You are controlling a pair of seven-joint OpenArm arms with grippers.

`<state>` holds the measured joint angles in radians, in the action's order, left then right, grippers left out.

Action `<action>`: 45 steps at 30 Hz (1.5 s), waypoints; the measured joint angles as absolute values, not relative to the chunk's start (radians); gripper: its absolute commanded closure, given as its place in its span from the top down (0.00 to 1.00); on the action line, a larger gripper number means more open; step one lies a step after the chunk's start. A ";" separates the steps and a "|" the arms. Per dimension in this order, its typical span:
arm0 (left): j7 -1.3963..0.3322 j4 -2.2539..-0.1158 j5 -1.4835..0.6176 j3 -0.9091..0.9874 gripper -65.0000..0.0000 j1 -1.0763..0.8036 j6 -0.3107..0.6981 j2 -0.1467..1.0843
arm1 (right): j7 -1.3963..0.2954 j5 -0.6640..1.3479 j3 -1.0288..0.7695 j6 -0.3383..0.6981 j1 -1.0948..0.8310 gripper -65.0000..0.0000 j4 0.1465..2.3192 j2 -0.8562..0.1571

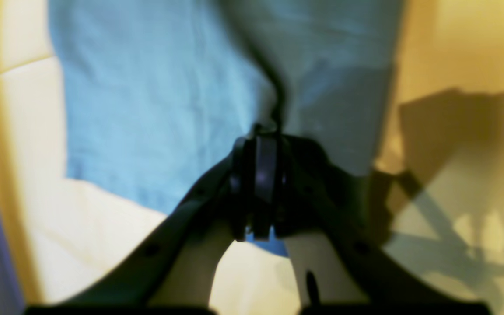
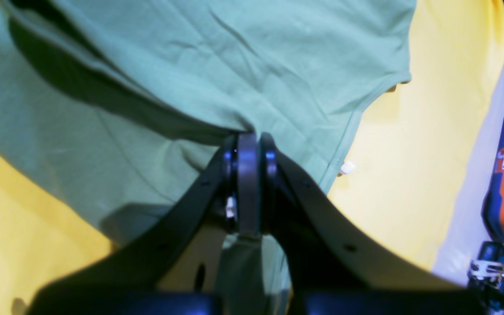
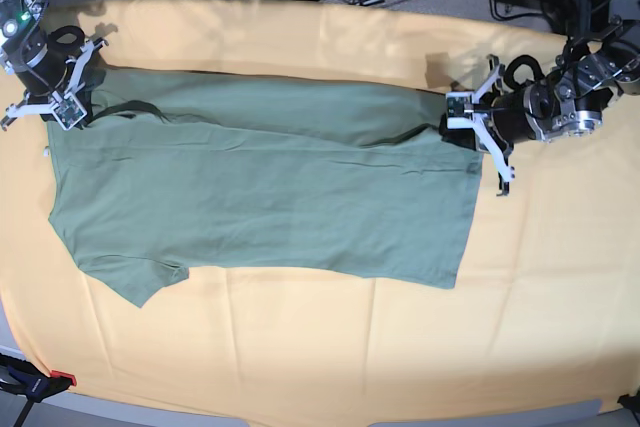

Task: Fold the T-shirt properly
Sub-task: 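Adjust both grippers' hold on the shirt edge and pull it taut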

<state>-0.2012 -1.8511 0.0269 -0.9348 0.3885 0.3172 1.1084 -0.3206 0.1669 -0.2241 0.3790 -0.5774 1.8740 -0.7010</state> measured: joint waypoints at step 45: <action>-0.273 -1.891 -0.038 -0.933 0.60 0.494 0.609 1.188 | -0.587 0.122 -0.225 0.588 -0.661 0.53 1.977 -0.767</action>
<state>-0.2733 -1.8908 -0.0383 -0.9329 0.4938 0.6090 1.1881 -0.5873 0.1223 -0.2253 0.5877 -0.6613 1.9766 -0.7670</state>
